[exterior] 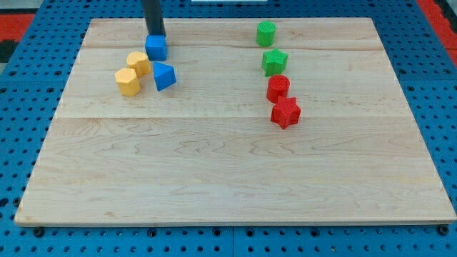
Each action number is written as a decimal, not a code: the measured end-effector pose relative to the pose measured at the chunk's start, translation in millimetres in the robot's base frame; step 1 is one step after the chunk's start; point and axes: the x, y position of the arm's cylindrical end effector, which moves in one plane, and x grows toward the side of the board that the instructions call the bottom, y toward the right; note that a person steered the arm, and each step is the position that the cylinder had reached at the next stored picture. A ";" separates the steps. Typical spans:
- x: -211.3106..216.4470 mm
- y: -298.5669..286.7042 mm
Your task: Arrange the blue and yellow blocks in a vertical line
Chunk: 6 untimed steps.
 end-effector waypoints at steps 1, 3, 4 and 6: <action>15.9 32.1; 36.4 45.4; 25.5 23.6; 30.6 -13.3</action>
